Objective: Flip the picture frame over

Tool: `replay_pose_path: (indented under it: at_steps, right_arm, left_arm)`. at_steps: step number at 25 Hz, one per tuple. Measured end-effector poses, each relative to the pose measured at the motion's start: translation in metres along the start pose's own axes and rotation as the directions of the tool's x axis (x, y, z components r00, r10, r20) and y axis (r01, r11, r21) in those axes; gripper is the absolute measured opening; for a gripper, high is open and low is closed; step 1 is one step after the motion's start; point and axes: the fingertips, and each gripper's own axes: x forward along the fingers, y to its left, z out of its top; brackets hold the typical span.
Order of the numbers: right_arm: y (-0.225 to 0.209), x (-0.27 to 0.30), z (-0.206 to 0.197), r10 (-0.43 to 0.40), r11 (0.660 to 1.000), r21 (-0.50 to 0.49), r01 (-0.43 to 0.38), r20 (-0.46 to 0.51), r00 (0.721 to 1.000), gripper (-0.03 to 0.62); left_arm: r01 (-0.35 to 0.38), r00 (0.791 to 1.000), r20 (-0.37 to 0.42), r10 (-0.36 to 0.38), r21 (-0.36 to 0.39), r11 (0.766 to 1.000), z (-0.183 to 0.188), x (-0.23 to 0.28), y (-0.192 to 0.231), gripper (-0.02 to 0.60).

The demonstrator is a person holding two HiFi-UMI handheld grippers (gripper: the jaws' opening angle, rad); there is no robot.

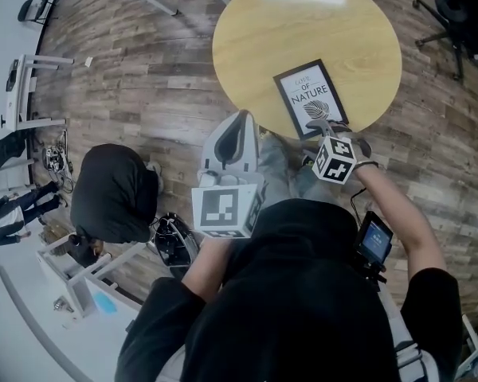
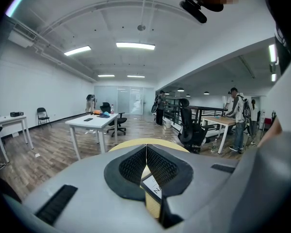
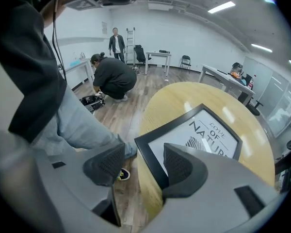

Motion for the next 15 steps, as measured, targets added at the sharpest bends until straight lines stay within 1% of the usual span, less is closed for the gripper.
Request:
replay_pose_path:
  at_steps: [3, 4, 5, 8, 9, 11, 15]
  right_arm:
    - [-0.009, 0.000, -0.005, -0.038, 0.999, -0.011, 0.037, -0.059, 0.998, 0.244]
    - [-0.014, -0.001, -0.007, -0.056, 0.998, -0.020, 0.054, -0.073, 0.996, 0.203]
    - [-0.016, -0.002, -0.008, -0.068, 0.997, -0.029, 0.066, -0.086, 0.994, 0.187]
    - [-0.016, -0.001, -0.011, -0.075, 0.996, -0.051, 0.068, -0.132, 0.988, 0.186]
    - [-0.015, 0.000, -0.012, -0.081, 0.994, -0.079, 0.070, -0.148, 0.986, 0.184]
    - [-0.012, 0.003, -0.010, -0.111, 0.982, -0.170, 0.081, -0.173, 0.979, 0.183]
    - [-0.006, 0.008, -0.001, -0.193, 0.933, -0.335, 0.130, -0.163, 0.968, 0.155]
  left_arm:
    - [-0.015, 1.000, -0.009, 0.015, -0.009, 1.000, 0.001, 0.004, 0.000, 0.023]
    - [-0.021, 1.000, -0.011, 0.020, -0.013, 1.000, 0.001, 0.005, -0.001, 0.023]
    - [-0.025, 1.000, -0.013, 0.025, -0.016, 1.000, 0.002, 0.006, -0.002, 0.023]
    - [-0.031, 0.999, -0.014, 0.030, -0.020, 0.999, 0.001, 0.005, -0.003, 0.023]
    - [-0.032, 0.999, -0.013, 0.032, -0.022, 0.999, 0.001, 0.004, -0.002, 0.023]
    - [-0.035, 0.999, -0.011, 0.035, -0.024, 0.999, 0.000, 0.003, 0.001, 0.023]
    - [-0.038, 0.999, -0.014, 0.038, -0.012, 0.999, -0.001, 0.002, 0.006, 0.023]
